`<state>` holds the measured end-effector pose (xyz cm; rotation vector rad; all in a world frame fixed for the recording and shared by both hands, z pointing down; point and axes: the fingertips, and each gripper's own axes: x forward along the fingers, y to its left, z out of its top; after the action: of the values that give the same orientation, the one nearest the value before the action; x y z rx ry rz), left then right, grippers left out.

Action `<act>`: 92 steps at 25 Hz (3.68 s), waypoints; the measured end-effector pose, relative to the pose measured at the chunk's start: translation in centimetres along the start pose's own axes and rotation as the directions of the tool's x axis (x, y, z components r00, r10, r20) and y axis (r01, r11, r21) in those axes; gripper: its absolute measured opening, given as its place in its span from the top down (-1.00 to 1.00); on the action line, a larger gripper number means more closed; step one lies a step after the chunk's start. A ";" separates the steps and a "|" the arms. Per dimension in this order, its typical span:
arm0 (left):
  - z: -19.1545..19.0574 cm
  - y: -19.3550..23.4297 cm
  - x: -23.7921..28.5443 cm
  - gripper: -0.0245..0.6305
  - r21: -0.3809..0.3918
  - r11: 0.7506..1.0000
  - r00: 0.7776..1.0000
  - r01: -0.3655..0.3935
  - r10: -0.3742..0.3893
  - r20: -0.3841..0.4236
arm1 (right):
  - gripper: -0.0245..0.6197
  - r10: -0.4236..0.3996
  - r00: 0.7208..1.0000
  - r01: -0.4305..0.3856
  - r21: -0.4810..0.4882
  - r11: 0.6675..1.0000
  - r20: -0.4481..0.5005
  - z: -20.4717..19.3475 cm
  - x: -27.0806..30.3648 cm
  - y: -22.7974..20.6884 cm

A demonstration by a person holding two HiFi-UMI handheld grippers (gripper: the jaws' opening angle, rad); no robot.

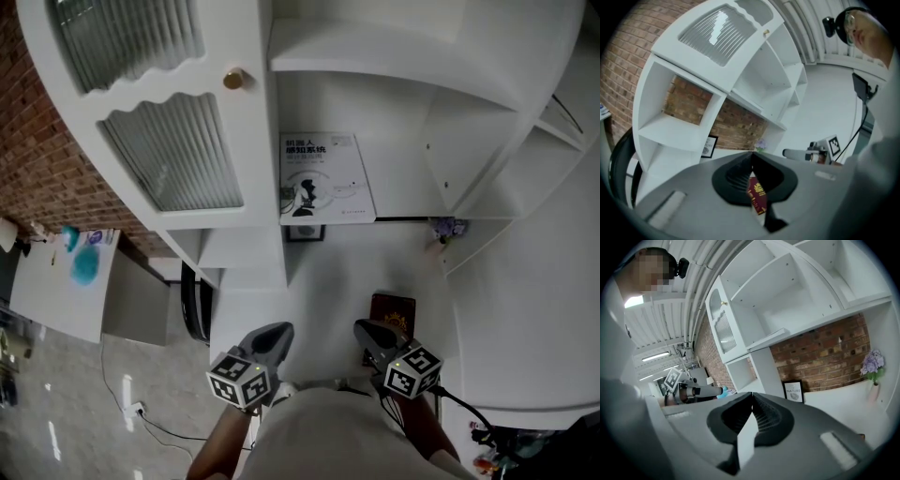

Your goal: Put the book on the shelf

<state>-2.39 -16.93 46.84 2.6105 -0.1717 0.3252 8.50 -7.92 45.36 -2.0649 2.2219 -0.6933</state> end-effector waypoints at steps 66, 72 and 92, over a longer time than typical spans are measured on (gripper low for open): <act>-37.9 -7.7 21.2 0.19 -0.095 0.993 0.746 -0.072 -0.010 -0.666 | 0.38 -0.058 0.821 0.196 0.184 0.963 -0.568 -32.2 -17.4 -25.0; -39.8 -7.0 23.6 0.01 -0.170 0.985 0.740 -0.043 -0.083 -0.668 | 0.03 -0.028 0.802 0.203 0.228 0.952 -0.597 -35.9 -15.6 -26.2; -45.3 -11.1 18.8 -0.04 -0.217 0.974 0.729 -0.065 -0.102 -0.677 | -0.03 0.093 0.761 0.047 0.197 0.979 -0.642 -40.4 -16.6 -21.9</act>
<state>8.78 13.90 84.95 2.0923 0.0776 1.1673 18.22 19.55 84.58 -1.8699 2.3091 -1.7896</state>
